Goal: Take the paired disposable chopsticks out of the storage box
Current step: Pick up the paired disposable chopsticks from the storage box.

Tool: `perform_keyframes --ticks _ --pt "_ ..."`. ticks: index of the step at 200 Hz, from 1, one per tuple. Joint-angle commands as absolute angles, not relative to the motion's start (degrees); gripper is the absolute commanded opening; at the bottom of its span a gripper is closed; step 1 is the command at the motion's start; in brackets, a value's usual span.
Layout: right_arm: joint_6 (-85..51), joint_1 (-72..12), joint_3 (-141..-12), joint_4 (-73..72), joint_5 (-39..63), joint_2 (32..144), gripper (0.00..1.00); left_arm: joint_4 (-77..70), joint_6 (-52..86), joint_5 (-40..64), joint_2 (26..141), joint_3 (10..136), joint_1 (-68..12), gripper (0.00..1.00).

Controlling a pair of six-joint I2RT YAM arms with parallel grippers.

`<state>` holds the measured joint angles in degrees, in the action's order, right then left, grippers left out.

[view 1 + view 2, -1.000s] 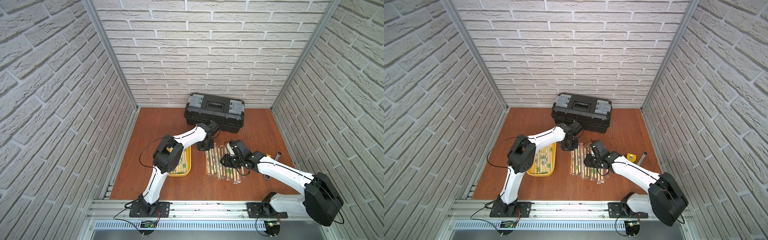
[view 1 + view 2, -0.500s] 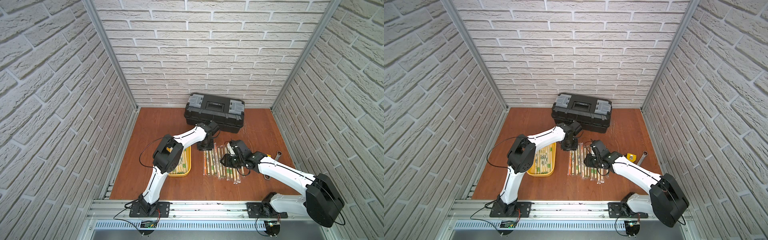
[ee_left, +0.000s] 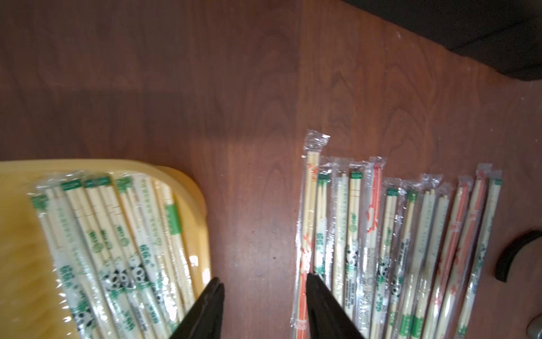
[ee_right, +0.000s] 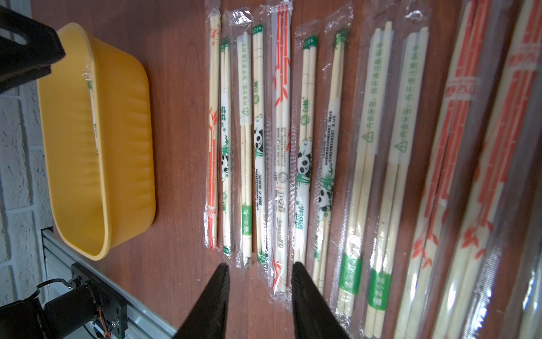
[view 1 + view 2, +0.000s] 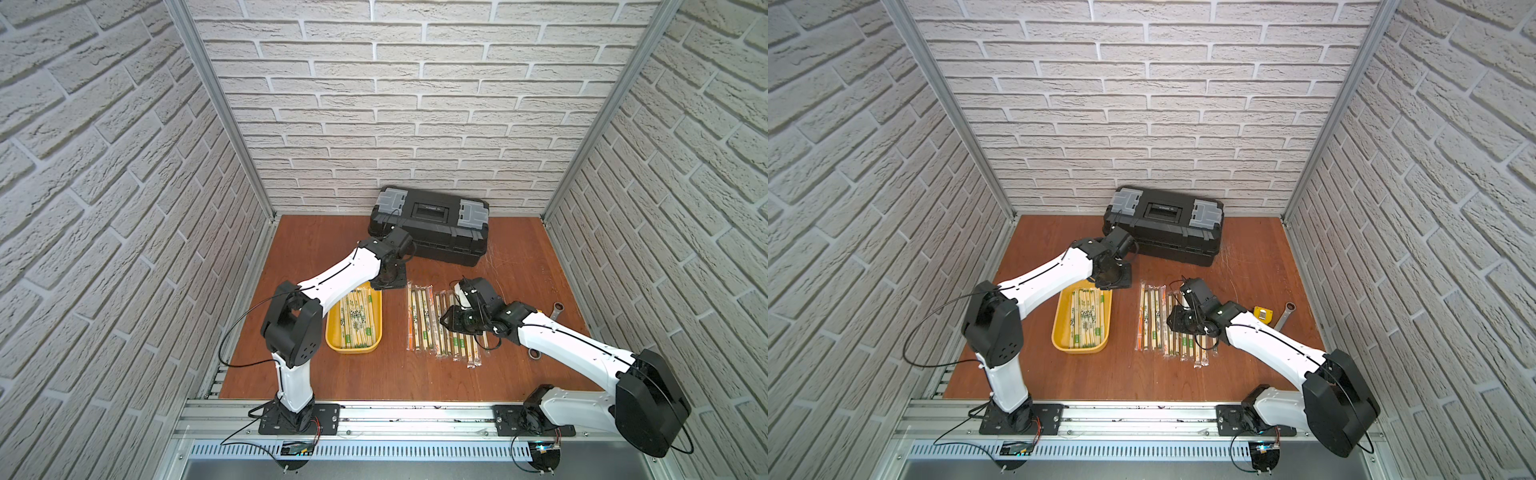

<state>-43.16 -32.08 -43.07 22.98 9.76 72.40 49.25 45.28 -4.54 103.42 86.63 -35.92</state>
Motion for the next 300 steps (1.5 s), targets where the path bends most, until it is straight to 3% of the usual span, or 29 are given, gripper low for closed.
perform_keyframes --ticks 1,111,300 --pt "-43.93 -32.03 -45.53 21.84 10.96 74.27 0.37 47.15 43.71 -5.28 99.84 81.28 -32.66 0.48" --pt "-44.84 -36.38 -51.24 19.74 11.61 82.99 0.36 45.11 44.02 -4.86 92.38 63.78 -23.48 0.31" --pt "-43.66 -36.75 -51.42 19.09 11.78 85.07 0.36 43.2 46.39 -8.66 93.33 56.13 -21.62 0.31"
